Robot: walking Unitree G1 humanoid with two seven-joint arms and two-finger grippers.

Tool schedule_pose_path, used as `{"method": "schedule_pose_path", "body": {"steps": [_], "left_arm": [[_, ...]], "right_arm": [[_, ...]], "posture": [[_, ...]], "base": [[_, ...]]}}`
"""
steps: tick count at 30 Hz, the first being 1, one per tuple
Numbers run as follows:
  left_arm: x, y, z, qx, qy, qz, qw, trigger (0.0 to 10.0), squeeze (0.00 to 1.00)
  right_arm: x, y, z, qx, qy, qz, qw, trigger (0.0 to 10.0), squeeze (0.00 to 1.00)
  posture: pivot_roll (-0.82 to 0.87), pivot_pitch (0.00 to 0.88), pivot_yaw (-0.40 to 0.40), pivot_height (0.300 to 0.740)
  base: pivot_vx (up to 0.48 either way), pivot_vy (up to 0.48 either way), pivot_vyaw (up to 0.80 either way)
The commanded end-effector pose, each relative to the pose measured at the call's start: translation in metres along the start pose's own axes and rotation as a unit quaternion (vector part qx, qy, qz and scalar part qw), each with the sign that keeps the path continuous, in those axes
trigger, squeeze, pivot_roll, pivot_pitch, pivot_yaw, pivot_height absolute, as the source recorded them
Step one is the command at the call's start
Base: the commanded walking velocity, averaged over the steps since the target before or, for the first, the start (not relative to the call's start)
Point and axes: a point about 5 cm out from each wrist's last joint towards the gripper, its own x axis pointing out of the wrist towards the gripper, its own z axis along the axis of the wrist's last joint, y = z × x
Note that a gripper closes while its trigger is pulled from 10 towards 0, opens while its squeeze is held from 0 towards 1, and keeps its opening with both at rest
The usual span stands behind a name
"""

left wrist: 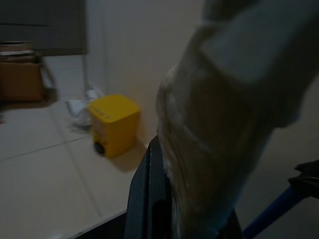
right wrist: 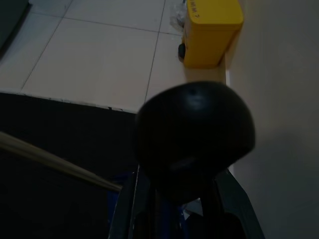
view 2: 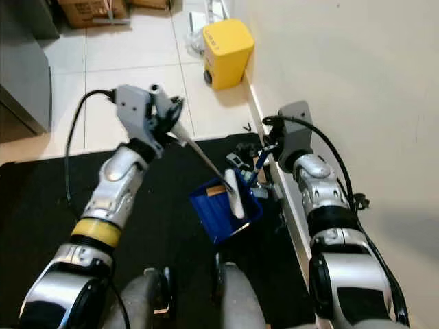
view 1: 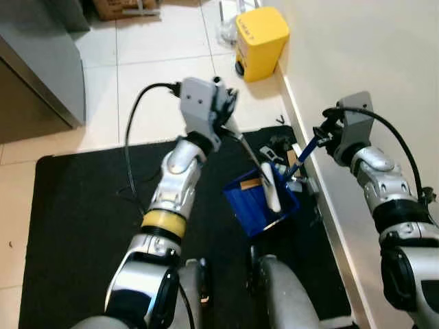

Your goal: Sweep floor

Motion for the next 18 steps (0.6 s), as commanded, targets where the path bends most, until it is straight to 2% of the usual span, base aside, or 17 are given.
{"method": "schedule_pose_path", "body": {"steps": [1, 4, 6, 10, 11, 13, 15, 18], "left_arm": [[-0.010, -0.001, -0.001, -0.005, 0.025, 0.003, 1.000, 10.0, 0.00], [-0.027, 0.007, 0.006, 0.000, 0.046, 0.033, 0.998, 10.0, 0.00], [-0.029, 0.009, 0.008, 0.002, 0.047, 0.038, 0.998, 10.0, 0.00], [-0.036, 0.030, 0.024, 0.035, 0.078, 0.091, 0.992, 10.0, 0.00], [-0.036, 0.030, 0.024, 0.035, 0.078, 0.091, 0.992, 10.0, 0.00], [-0.038, 0.038, 0.030, 0.061, 0.091, 0.113, 0.988, 10.0, 0.00], [-0.042, 0.043, 0.035, 0.070, 0.110, 0.128, 0.983, 10.0, 0.00], [-0.048, 0.062, 0.043, 0.090, 0.140, 0.164, 0.972, 10.0, 0.00]], "right_arm": [[-0.002, 0.011, -0.024, 0.052, 0.034, 0.013, 0.998, 10.0, 0.00], [-0.002, 0.013, -0.026, 0.068, 0.032, 0.003, 0.997, 10.0, 0.00], [-0.002, 0.012, -0.026, 0.070, 0.032, 0.001, 0.997, 10.0, 0.00], [-0.002, 0.005, -0.015, 0.078, 0.015, -0.019, 0.997, 10.0, 0.00], [-0.002, 0.005, -0.015, 0.078, 0.015, -0.019, 0.997, 10.0, 0.00], [-0.002, 0.000, -0.007, 0.085, 0.003, -0.031, 0.996, 10.0, 0.00], [-0.002, -0.004, 0.000, 0.094, -0.008, -0.043, 0.995, 10.0, 0.00], [-0.003, -0.010, 0.015, 0.116, -0.034, -0.064, 0.991, 10.0, 0.00]], "posture": [[-0.03, 0.275, -0.015, 0.740], [-0.01, 0.265, -0.012, 0.740], [-0.01, 0.265, -0.012, 0.740], [0.01, 0.243, -0.004, 0.740], [0.01, 0.243, -0.004, 0.740], [0.02, 0.235, 0.001, 0.740], [0.02, 0.222, 0.007, 0.740], [0.03, 0.210, 0.013, 0.740]], "base": [[0.000, 0.000, 0.00], [0.000, 0.000, 0.00], [0.000, 0.000, 0.00], [0.000, 0.000, 0.00], [0.000, 0.000, 0.00], [0.000, 0.000, 0.00], [0.000, 0.000, 0.00], [0.000, 0.000, 0.00]]}}
